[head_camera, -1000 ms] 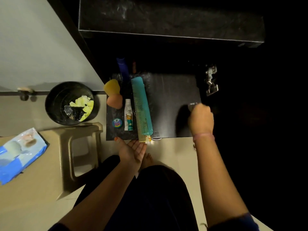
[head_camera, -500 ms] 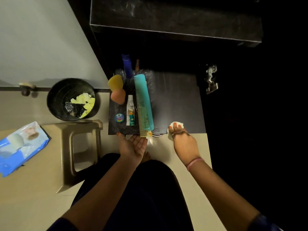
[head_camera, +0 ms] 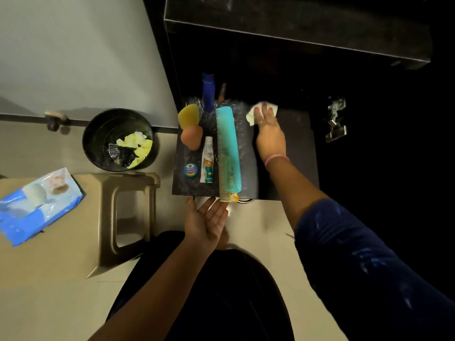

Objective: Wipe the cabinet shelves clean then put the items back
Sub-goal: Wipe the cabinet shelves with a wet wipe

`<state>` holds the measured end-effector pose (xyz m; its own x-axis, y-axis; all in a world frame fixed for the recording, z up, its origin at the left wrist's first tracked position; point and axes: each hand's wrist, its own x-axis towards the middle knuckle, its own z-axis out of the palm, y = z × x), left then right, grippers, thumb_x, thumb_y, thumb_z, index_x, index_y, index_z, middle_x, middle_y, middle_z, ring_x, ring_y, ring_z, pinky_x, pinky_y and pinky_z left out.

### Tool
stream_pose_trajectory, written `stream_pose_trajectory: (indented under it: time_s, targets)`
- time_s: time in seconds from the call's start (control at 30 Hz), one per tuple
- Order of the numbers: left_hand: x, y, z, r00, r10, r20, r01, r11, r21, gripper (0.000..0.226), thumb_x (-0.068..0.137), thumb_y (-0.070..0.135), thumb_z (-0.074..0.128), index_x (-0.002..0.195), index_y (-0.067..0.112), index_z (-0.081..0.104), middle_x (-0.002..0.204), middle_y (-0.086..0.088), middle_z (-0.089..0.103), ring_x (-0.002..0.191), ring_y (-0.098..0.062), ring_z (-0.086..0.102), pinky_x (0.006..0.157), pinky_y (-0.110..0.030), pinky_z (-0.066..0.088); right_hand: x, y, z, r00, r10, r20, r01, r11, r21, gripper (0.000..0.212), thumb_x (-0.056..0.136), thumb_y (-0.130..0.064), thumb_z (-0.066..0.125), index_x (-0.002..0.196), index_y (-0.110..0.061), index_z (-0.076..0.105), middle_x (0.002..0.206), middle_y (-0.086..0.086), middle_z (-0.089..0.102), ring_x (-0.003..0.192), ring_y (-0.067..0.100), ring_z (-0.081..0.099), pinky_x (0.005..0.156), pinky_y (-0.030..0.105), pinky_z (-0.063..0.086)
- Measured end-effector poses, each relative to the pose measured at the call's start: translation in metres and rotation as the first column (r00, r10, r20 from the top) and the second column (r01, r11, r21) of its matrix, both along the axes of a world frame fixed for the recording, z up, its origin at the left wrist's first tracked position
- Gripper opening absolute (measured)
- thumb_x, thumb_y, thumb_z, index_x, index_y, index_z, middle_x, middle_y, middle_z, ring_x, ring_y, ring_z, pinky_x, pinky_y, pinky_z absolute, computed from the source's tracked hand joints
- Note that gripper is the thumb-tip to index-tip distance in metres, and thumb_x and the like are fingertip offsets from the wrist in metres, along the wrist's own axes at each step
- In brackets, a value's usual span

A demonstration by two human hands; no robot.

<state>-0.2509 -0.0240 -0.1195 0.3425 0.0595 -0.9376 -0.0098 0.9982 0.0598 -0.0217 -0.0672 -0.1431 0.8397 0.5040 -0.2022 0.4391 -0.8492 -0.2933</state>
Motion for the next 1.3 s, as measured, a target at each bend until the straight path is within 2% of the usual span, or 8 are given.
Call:
stream_pose_trajectory:
  time_s: [0.17, 0.27, 0.4, 0.6, 0.77, 0.93, 1.13, 1.3]
  targets:
    - [-0.002, 0.006, 0.005, 1.0, 0.0, 0.008, 0.0, 1.0, -0.027, 0.065, 0.095, 0.056, 0.031, 0.125, 0.003, 0.051, 0.105, -0.014, 0.065, 0.105, -0.027, 0.059, 0.093, -0.035, 0.044, -0.108, -0.084, 0.011, 0.981, 0.137, 0.137, -0.121, 0.986, -0.117, 0.068, 0.062, 0.02, 0.06, 0.125, -0.007, 0.058, 0.133, 0.015, 0.056, 0.099, 0.032, 0.068, 0.056, 0.034, 0.057]
    - [-0.005, 0.008, 0.006, 1.0, -0.012, 0.019, 0.013, 0.999, -0.03, 0.065, 0.095, 0.056, 0.03, 0.125, 0.003, 0.052, 0.104, -0.014, 0.065, 0.105, -0.026, 0.059, 0.092, -0.034, 0.044, -0.129, -0.118, 0.025, 0.976, 0.217, -0.01, -0.214, 0.953, -0.214, 0.056, 0.08, 0.011, 0.043, 0.129, -0.014, 0.055, 0.134, 0.014, 0.055, 0.113, 0.031, 0.061, 0.079, 0.035, 0.055]
    - [-0.008, 0.012, 0.003, 0.999, -0.033, 0.024, 0.034, 0.999, -0.024, 0.062, 0.095, 0.057, 0.03, 0.11, 0.004, 0.057, 0.123, -0.015, 0.061, 0.108, -0.026, 0.059, 0.094, -0.033, 0.044, -0.074, -0.103, 0.057, 0.996, 0.026, 0.085, -0.012, 0.988, -0.156, 0.017, 0.086, -0.006, 0.054, 0.099, -0.006, 0.065, 0.107, 0.019, 0.062, 0.084, 0.04, 0.065, 0.071, 0.041, 0.053]
    - [-0.011, 0.015, -0.001, 0.999, -0.029, 0.018, 0.029, 0.999, -0.012, 0.062, 0.095, 0.055, 0.03, 0.123, 0.004, 0.052, 0.128, -0.016, 0.058, 0.107, -0.026, 0.058, 0.096, -0.033, 0.042, 0.037, -0.056, 0.021, 0.936, -0.35, 0.046, 0.35, 0.937, -0.003, 0.043, 0.098, -0.016, 0.035, 0.137, 0.004, 0.038, 0.148, 0.024, 0.024, 0.13, 0.039, 0.037, 0.109, 0.034, 0.029]
    - [-0.012, 0.013, -0.008, 1.0, -0.032, 0.001, 0.032, 0.999, -0.017, 0.056, 0.096, 0.053, 0.03, 0.102, 0.005, 0.059, 0.128, -0.015, 0.058, 0.113, -0.025, 0.057, 0.095, -0.032, 0.042, 0.036, 0.004, -0.013, 0.971, -0.228, 0.072, 0.232, 0.97, -0.067, 0.052, 0.099, -0.018, 0.014, 0.146, 0.006, 0.015, 0.153, 0.03, 0.009, 0.143, 0.044, 0.004, 0.118, 0.047, 0.0]
    - [-0.007, 0.013, -0.007, 0.999, -0.052, -0.016, 0.052, 0.999, -0.002, 0.056, 0.096, 0.052, 0.032, 0.11, 0.005, 0.059, 0.127, -0.015, 0.059, 0.108, -0.024, 0.059, 0.092, -0.032, 0.044, 0.007, 0.018, 0.002, 0.998, 0.004, 0.061, -0.005, 1.0, 0.013, 0.047, 0.098, -0.017, 0.034, 0.144, -0.009, 0.031, 0.153, 0.012, 0.027, 0.126, 0.037, 0.045, 0.096, 0.044, 0.044]
    - [-0.006, 0.019, 0.008, 0.998, -0.066, -0.017, 0.066, 0.998, -0.007, 0.055, 0.097, 0.048, 0.033, 0.125, 0.004, 0.05, 0.131, -0.015, 0.056, 0.119, -0.026, 0.054, 0.105, -0.035, 0.038, -0.085, -0.059, 0.03, 0.988, 0.125, -0.087, -0.145, 0.952, -0.269, 0.059, 0.092, 0.004, 0.034, 0.145, -0.02, 0.028, 0.156, 0.003, 0.023, 0.1, 0.037, 0.061, 0.081, 0.042, 0.051]
    - [-0.015, 0.012, 0.032, 0.978, -0.207, -0.031, 0.209, 0.975, 0.079, 0.027, 0.1, 0.028, 0.035, 0.086, 0.013, 0.052, 0.101, -0.006, 0.057, 0.092, -0.02, 0.056, 0.084, -0.029, 0.043, -0.152, -0.105, 0.041, 0.979, 0.142, -0.144, -0.178, 0.946, -0.272, 0.058, 0.087, 0.013, 0.04, 0.142, -0.005, 0.036, 0.148, 0.019, 0.036, 0.109, 0.038, 0.061, 0.082, 0.041, 0.054]
